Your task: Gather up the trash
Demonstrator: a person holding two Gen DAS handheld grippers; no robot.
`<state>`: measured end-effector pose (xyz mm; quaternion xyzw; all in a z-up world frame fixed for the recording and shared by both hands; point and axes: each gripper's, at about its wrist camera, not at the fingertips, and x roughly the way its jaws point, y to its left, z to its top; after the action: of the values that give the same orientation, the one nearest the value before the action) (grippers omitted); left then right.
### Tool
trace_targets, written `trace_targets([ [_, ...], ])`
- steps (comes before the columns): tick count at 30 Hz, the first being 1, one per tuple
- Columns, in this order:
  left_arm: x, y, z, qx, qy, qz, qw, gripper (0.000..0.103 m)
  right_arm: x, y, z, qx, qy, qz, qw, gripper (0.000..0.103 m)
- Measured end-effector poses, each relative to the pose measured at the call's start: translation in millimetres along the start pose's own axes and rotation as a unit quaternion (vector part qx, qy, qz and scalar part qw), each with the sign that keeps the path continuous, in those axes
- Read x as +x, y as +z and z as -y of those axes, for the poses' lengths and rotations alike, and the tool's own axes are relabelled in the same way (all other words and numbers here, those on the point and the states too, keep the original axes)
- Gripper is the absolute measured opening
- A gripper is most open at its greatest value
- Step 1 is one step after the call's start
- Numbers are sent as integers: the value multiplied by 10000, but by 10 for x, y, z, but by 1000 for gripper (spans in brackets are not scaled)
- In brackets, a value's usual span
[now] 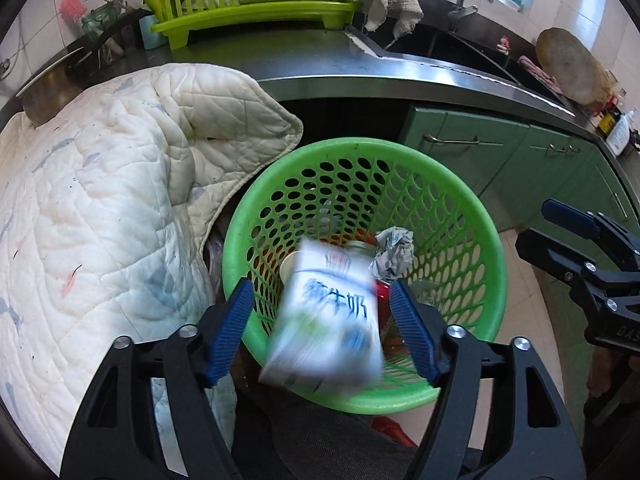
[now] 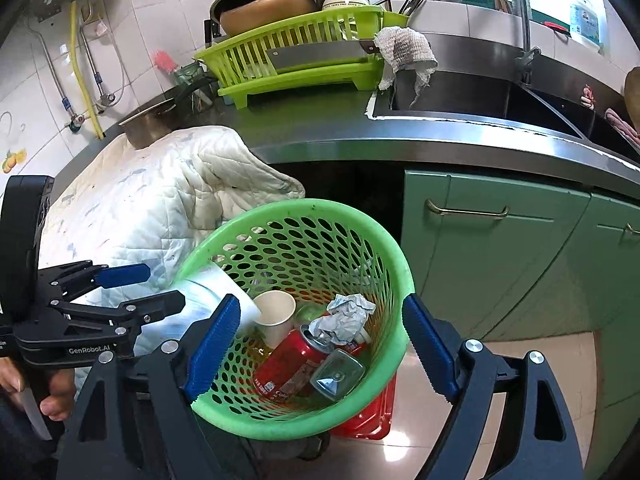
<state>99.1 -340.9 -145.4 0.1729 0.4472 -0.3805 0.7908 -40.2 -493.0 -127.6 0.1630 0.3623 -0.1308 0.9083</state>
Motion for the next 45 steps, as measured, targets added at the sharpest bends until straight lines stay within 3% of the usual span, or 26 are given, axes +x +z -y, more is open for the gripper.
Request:
trace_targets([
  [3, -55, -6, 7, -10, -14, 45, 10000, 74, -29, -10, -14, 18, 19, 26, 10000, 80],
  [13, -412, -58, -63, -228, 84, 379, 9990, 90, -127, -34, -110, -25, 89, 87, 9999, 81],
  [23, -825, -151, -292, -569, 547, 747, 9941, 97, -249, 24, -294, -254, 144, 196, 9994, 83],
  [36, -1425, -355, -763, -1197, 1104, 1238, 9789, 98, -361, 181, -774, -781, 434, 349, 9954, 86],
  [45, -1807, -643, -1133, -1720, 1698, 1423, 9599, 98, -359, 315, -1297, -1222, 848, 400, 9881, 88],
])
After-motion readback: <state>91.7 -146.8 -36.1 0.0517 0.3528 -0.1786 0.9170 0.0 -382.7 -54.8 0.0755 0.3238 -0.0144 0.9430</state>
